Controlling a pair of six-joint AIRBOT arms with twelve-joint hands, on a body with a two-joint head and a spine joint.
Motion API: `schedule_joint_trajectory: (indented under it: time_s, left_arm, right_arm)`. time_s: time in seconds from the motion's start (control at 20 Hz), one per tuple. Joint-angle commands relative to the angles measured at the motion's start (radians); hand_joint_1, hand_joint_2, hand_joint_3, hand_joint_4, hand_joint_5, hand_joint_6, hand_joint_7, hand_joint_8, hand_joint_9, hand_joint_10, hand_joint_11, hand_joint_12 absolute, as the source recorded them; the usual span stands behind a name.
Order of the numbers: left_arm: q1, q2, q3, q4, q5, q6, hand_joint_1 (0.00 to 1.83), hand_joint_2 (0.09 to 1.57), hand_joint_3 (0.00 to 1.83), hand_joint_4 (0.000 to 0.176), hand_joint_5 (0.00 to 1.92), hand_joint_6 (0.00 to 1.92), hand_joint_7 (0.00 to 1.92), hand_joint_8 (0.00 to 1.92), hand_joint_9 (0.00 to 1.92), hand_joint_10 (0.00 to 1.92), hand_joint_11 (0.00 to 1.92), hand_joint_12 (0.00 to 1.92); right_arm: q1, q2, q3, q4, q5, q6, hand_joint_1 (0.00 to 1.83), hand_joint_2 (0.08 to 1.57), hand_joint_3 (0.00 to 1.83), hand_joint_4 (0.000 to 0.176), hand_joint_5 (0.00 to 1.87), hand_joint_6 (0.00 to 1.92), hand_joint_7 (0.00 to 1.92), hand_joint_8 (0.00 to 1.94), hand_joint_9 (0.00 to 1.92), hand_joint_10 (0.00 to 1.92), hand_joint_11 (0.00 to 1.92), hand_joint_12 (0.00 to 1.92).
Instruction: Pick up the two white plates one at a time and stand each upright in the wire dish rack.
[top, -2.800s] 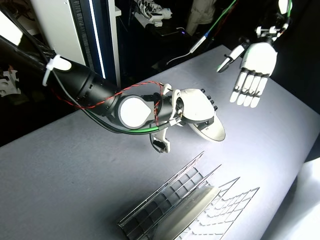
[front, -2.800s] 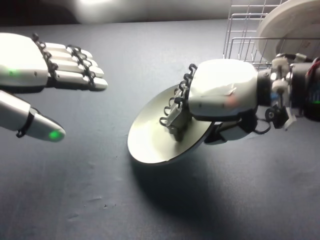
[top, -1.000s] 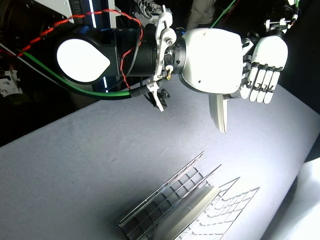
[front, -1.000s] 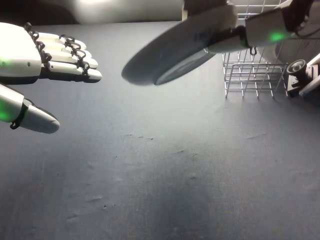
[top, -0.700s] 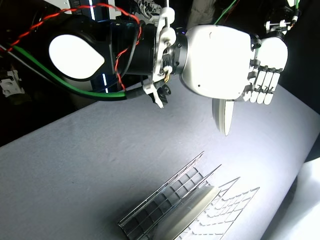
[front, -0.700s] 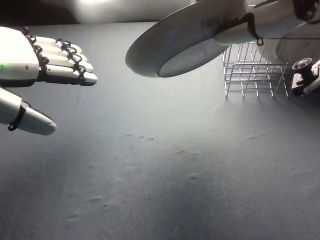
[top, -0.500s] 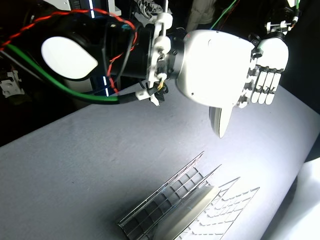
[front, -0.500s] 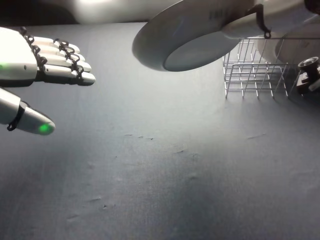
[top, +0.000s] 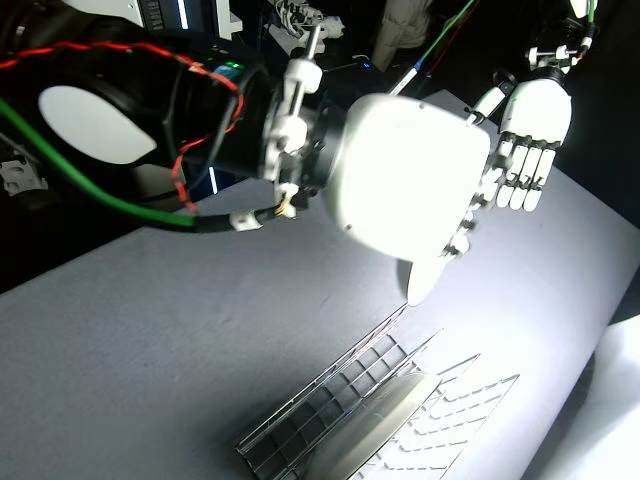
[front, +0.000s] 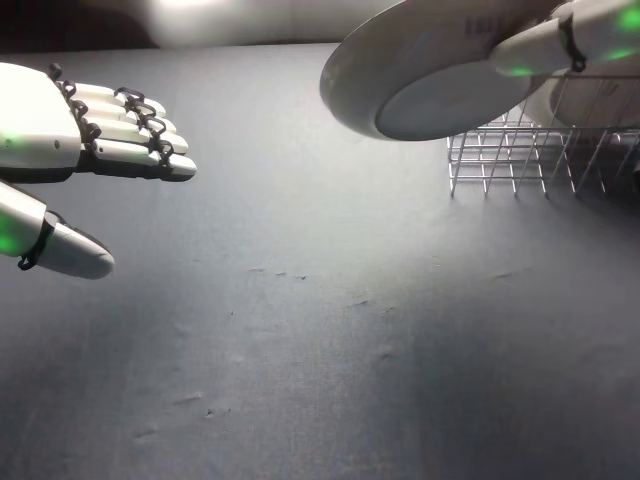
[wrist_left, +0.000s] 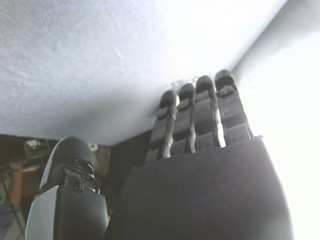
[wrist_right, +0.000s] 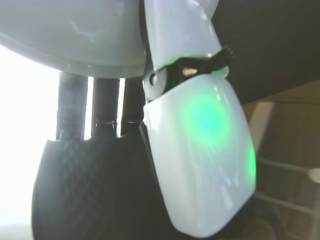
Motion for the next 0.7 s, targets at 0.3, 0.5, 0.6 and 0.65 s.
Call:
schedule_joint_trajectory:
  time_s: [0.3,0.5,0.6,0.65]
  left_arm:
    - [-0.008,0.007,-0.01,-0.058,-0.017,-0.006,0.0,1.18,0.0,0.0,0.04,0.0,0.02,0.0,0.0,0.0,0.0,0.0]
    - [-0.008,0.007,-0.013,-0.058,-0.016,-0.006,0.0,1.18,0.0,0.0,0.08,0.01,0.07,0.01,0.05,0.01,0.03,0.02]
    - [-0.01,0.007,-0.013,-0.058,-0.016,-0.006,0.0,1.18,0.0,0.0,0.07,0.0,0.05,0.0,0.03,0.0,0.02,0.01]
    - [-0.01,0.007,-0.013,-0.058,-0.016,-0.006,0.0,1.18,0.0,0.0,0.06,0.0,0.04,0.0,0.02,0.0,0.01,0.01]
  right_arm:
    - [0.008,0.021,0.058,0.024,0.124,0.017,1.5,1.06,0.0,0.0,1.0,0.88,1.05,0.76,1.1,0.73,0.9,1.42]
    - [-0.014,0.023,0.085,0.024,0.133,0.015,1.5,1.06,0.0,0.0,0.98,0.92,1.04,0.77,1.09,0.75,0.89,1.43]
    - [-0.031,0.023,0.1,0.024,0.14,0.013,1.5,1.06,0.0,0.0,0.98,0.91,1.03,0.78,1.09,0.75,0.9,1.42]
    - [-0.038,0.023,0.106,0.024,0.141,0.012,1.5,1.06,0.0,0.0,0.97,0.91,1.03,0.79,1.1,0.75,0.9,1.43]
